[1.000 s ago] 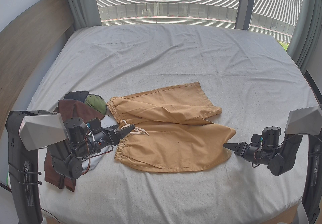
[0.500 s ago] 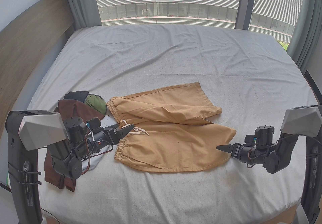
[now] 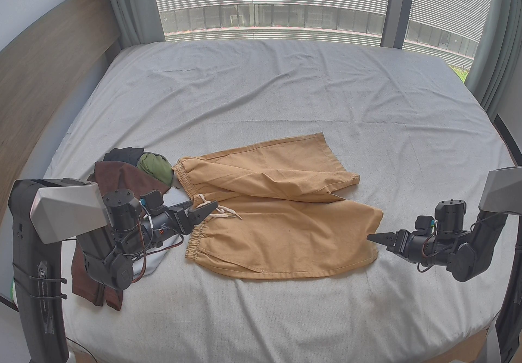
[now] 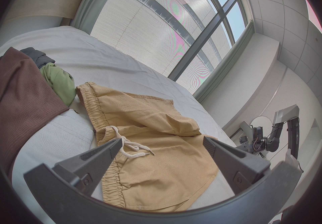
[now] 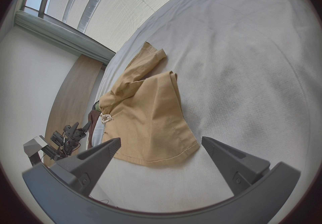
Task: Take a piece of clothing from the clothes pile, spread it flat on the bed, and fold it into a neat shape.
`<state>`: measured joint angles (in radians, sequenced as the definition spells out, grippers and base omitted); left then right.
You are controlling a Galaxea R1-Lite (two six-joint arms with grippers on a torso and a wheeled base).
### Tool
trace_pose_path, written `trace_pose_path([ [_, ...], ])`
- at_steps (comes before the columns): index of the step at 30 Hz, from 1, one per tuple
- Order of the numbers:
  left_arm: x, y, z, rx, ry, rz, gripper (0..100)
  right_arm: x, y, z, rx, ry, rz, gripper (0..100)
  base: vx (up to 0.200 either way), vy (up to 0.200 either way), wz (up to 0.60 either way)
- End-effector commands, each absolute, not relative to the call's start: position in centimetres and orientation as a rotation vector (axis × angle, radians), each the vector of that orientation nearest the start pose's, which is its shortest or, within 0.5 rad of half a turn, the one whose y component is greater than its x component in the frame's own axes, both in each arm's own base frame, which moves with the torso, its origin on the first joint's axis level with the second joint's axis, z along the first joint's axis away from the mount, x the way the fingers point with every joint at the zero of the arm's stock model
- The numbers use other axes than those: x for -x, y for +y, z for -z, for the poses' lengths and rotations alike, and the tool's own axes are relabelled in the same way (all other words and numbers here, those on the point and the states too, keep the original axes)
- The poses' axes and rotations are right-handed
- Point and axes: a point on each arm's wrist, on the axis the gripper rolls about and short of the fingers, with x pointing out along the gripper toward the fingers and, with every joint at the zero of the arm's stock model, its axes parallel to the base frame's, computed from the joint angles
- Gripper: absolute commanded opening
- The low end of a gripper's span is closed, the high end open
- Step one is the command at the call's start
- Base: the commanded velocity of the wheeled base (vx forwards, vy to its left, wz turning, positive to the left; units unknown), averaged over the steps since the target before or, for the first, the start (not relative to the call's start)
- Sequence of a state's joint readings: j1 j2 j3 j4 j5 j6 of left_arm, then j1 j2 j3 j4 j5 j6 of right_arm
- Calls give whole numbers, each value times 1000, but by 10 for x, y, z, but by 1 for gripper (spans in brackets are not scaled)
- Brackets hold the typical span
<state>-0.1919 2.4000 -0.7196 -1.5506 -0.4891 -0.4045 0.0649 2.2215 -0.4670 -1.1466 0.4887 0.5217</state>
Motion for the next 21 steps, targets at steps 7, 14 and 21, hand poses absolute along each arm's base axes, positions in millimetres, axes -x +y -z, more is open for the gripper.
trace_pose_path([
  [7,-367,-82,-7,408,269,644,100,-297,26,2,-600,734,-367,100,0,0,0],
  [14,-365,-76,-2,413,289,618,100,-303,26,25,-559,727,-382,100,0,0,0],
  [21,-339,-68,14,448,415,565,100,-308,26,25,-555,695,-388,100,0,0,0],
])
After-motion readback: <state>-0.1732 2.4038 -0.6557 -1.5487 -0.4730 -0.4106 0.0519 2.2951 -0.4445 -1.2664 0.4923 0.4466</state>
